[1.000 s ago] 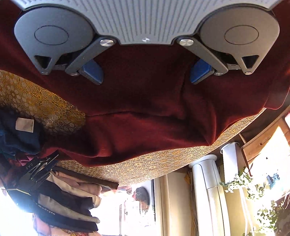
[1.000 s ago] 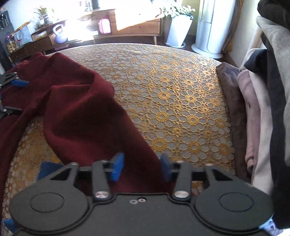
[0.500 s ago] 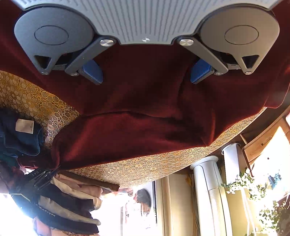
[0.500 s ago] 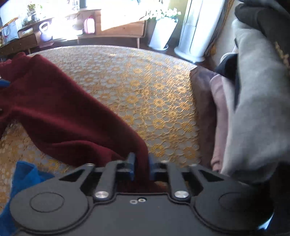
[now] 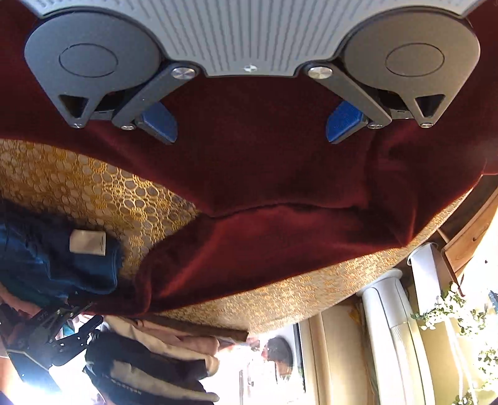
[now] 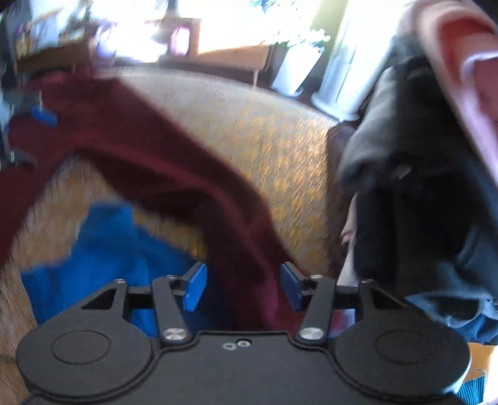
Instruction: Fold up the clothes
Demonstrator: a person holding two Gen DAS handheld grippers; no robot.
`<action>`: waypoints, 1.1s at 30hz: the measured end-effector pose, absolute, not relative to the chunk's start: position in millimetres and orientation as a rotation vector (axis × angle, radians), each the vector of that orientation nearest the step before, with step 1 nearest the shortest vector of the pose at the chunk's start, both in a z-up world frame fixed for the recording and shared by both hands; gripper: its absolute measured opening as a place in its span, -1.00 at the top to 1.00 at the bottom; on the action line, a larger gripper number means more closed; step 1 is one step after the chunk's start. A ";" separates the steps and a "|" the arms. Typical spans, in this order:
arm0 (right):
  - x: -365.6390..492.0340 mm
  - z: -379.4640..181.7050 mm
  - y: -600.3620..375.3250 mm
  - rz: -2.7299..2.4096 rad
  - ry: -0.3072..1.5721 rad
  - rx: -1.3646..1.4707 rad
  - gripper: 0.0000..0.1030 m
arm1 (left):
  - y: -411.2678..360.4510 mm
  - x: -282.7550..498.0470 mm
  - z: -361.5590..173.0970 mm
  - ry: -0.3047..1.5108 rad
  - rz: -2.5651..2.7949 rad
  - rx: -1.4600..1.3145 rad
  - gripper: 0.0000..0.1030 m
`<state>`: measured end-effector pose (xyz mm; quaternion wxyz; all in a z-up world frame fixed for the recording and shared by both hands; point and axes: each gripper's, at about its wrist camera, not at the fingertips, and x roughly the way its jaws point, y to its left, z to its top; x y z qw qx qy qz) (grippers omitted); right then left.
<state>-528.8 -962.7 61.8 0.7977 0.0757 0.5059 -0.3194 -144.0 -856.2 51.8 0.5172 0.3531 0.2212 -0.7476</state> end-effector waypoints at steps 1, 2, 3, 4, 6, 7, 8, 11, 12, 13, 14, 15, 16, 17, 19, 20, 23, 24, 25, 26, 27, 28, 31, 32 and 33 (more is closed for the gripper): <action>-523.2 54.2 -963.0 -0.696 1.122 0.136 -1.00 | -856.5 -143.7 52.0 0.539 -1.791 0.840 -0.99; -518.5 47.7 -963.0 -0.702 1.149 0.113 -1.00 | -857.0 -143.4 51.8 0.549 -1.788 0.836 -0.99; -515.1 43.8 -963.9 -0.709 1.161 0.101 -1.00 | -857.2 -143.2 51.4 0.552 -1.785 0.834 -0.99; -512.5 42.6 -966.1 -0.721 1.165 0.097 -1.00 | -857.1 -143.4 51.2 0.553 -1.783 0.834 -0.99; -507.8 46.6 -968.3 -0.762 1.163 0.046 -1.00 | -857.7 -144.1 51.0 0.554 -1.782 0.837 -0.99; -506.2 52.8 -965.9 -0.785 1.147 -0.017 -1.00 | -858.1 -144.4 50.9 0.555 -1.782 0.838 -0.99; -505.8 62.5 -960.3 -0.806 1.113 -0.106 -1.00 | -858.4 -144.7 50.9 0.555 -1.781 0.839 -0.99; -512.0 84.7 -935.1 -0.782 1.012 -0.389 -1.00 | -858.8 -145.4 50.7 0.554 -1.778 0.838 -1.00; -516.1 80.9 -929.0 -0.735 1.046 -0.462 -1.00 | -858.7 -145.1 50.6 0.554 -1.778 0.836 -1.00; -519.1 70.5 -926.9 -0.703 1.127 -0.514 -1.00 | -858.5 -144.8 50.4 0.554 -1.778 0.834 -1.00; -522.2 56.2 -928.2 -0.692 1.211 -0.532 -1.00 | -858.3 -144.5 50.1 0.554 -1.778 0.830 -1.00; -526.2 43.1 -929.7 -0.689 1.265 -0.537 -1.00 | -858.0 -144.3 49.6 0.553 -1.777 0.826 -1.00; -530.3 29.9 -931.1 -0.685 1.319 -0.541 -1.00 | -857.8 -144.0 49.2 0.553 -1.776 0.822 -1.00; -533.0 21.1 -932.5 -0.698 1.345 -0.537 -1.00 | -857.9 -143.9 48.8 0.552 -1.775 0.819 -1.00; -534.7 20.3 -935.7 -0.734 1.332 -0.494 -1.00 | -858.9 -144.6 49.3 0.552 -1.773 0.821 -1.00; -535.4 21.3 -937.3 -0.750 1.323 -0.470 -1.00 | -859.3 -145.0 49.5 0.552 -1.772 0.822 -1.00; -541.9 39.5 -935.8 -0.776 1.244 -0.355 -1.00 | -858.9 -144.7 49.5 0.551 -1.769 0.820 -1.00; -543.6 50.7 -935.0 -0.775 1.190 -0.303 -1.00 | -858.8 -144.6 49.3 0.552 -1.769 0.817 -1.00; -546.8 63.2 -934.7 -0.770 1.114 -0.223 -1.00 | -858.7 -144.5 48.9 0.553 -1.769 0.814 -1.00; -551.1 76.1 -936.8 -0.753 1.021 -0.112 -1.00 | -858.7 -144.5 48.8 0.553 -1.769 0.814 -1.00; -554.0 85.9 -941.6 -0.728 0.939 -0.007 -1.00 | -858.8 -144.7 49.0 0.554 -1.768 0.814 -1.00; -556.0 93.4 -947.2 -0.702 0.863 0.090 -1.00 | -858.9 -144.9 49.1 0.555 -1.767 0.814 -1.00; -547.7 95.5 -967.8 -0.668 0.734 0.290 -1.00 | -859.2 -145.4 49.2 0.558 -1.764 0.813 -1.00; -540.5 89.5 -976.7 -0.663 0.736 0.320 -1.00 | -859.5 -145.3 49.2 0.559 -1.764 0.813 -1.00; -531.9 80.4 -986.8 -0.659 0.757 0.329 -1.00 | -860.0 -145.1 49.1 0.560 -1.766 0.812 -1.00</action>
